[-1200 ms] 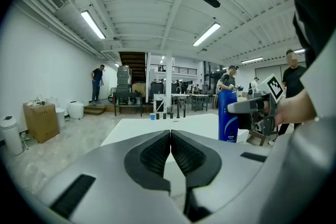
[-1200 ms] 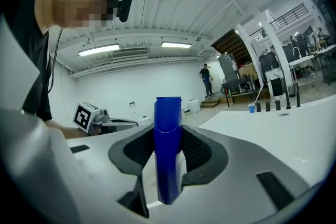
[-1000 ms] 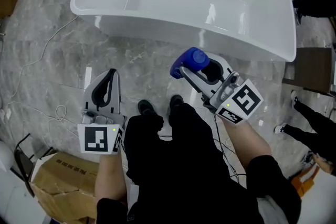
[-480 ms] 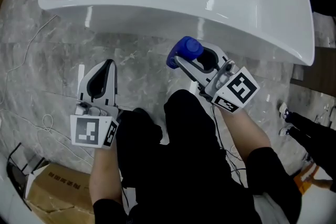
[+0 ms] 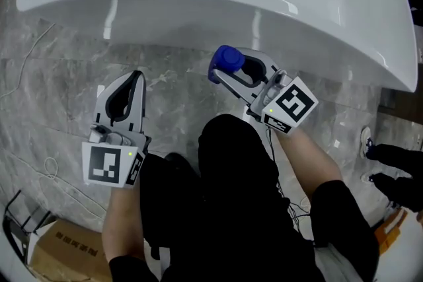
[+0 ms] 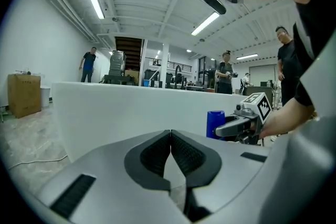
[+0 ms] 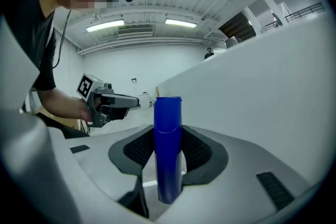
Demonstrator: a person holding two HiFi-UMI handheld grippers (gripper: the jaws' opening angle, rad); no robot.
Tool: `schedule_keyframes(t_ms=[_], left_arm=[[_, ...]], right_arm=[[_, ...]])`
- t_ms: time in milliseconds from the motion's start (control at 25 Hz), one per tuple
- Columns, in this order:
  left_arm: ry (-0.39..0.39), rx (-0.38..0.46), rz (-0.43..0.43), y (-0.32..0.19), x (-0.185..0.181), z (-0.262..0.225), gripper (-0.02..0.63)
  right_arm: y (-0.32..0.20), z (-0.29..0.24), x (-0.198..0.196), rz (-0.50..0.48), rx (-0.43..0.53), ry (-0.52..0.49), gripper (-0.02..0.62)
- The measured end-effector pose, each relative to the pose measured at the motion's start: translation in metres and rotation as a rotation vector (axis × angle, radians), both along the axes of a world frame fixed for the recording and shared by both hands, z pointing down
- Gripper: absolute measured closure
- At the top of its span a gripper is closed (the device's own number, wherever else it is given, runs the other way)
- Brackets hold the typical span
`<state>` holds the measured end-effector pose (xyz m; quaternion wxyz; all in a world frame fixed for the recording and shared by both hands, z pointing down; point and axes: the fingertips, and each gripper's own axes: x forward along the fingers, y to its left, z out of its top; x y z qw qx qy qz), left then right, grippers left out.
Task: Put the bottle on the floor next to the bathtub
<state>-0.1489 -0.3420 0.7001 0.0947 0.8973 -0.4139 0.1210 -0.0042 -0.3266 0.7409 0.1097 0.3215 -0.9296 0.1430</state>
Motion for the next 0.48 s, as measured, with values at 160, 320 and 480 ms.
schedule_keyframes(t_ms=[160, 320, 480], left_arm=[[0.010, 0.009, 0.014, -0.005, 0.004, 0.030, 0.589], [0.054, -0.020, -0.023, -0.011, 0.002, 0.063, 0.589], [0.071, -0.028, -0.028, -0.012, 0.016, 0.095, 0.589]], right_arm=[[-0.002, 0.051, 0.002, -0.009, -0.015, 0.000, 0.428], [0.002, 0.095, 0.003, -0.036, -0.007, 0.015, 0.428], [0.000, 0.139, 0.012, -0.024, -0.020, 0.022, 0.428]])
